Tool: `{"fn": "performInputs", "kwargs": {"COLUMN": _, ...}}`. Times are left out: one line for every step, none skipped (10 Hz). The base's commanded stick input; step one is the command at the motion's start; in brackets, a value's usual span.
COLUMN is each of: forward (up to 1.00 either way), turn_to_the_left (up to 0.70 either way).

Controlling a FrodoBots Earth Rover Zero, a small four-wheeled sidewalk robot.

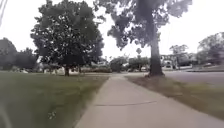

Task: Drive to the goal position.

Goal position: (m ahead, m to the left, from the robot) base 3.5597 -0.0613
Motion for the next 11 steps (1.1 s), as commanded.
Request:
{"fn": "performInputs", "kwargs": {"forward": 1.0, "turn_to_the_left": 0.0}}
{"fn": "performInputs", "kwargs": {"forward": 1.0, "turn_to_the_left": 0.0}}
{"fn": "performInputs", "kwargs": {"forward": 1.0, "turn_to_the_left": 0.0}}
{"fn": "performInputs", "kwargs": {"forward": 1.0, "turn_to_the_left": 0.0}}
{"fn": "performInputs", "kwargs": {"forward": 1.0, "turn_to_the_left": 0.0}}
{"fn": "performInputs", "kwargs": {"forward": 1.0, "turn_to_the_left": 0.0}}
{"fn": "performInputs", "kwargs": {"forward": 1.0, "turn_to_the_left": 0.0}}
{"fn": "performInputs", "kwargs": {"forward": 1.0, "turn_to_the_left": 0.0}}
{"fn": "performInputs", "kwargs": {"forward": 1.0, "turn_to_the_left": 0.0}}
{"fn": "performInputs", "kwargs": {"forward": 1.0, "turn_to_the_left": 0.0}}
{"fn": "performInputs", "kwargs": {"forward": 1.0, "turn_to_the_left": 0.0}}
